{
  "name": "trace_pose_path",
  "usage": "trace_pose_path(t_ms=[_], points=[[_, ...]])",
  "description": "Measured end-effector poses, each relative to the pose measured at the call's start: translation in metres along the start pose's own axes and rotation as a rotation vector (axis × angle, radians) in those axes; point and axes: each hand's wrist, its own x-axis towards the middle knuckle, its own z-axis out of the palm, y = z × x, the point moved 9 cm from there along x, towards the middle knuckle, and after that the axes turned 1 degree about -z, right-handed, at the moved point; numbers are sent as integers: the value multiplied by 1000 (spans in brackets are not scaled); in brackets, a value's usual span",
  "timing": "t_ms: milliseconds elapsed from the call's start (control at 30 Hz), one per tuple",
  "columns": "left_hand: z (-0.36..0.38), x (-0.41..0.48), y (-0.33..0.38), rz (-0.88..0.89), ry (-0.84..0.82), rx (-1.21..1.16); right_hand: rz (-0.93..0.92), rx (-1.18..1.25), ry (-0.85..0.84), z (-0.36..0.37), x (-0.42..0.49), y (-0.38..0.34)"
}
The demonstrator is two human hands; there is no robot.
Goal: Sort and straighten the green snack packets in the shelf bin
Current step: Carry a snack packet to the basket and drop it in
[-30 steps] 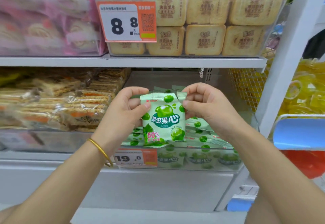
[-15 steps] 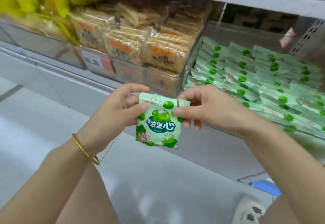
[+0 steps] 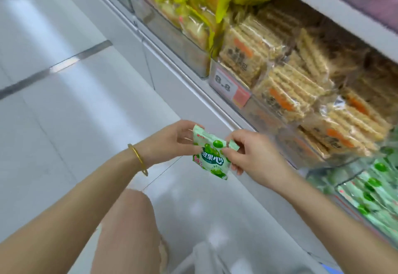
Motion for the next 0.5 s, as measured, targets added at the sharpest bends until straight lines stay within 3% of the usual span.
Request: trace_pose_path(t_ms=[233, 500], points=[[-102, -89, -20, -281, 174, 273, 33, -186, -144, 24, 28, -107], [-234, -277, -69, -521, 349, 127, -33, -333, -385, 132, 39, -302]])
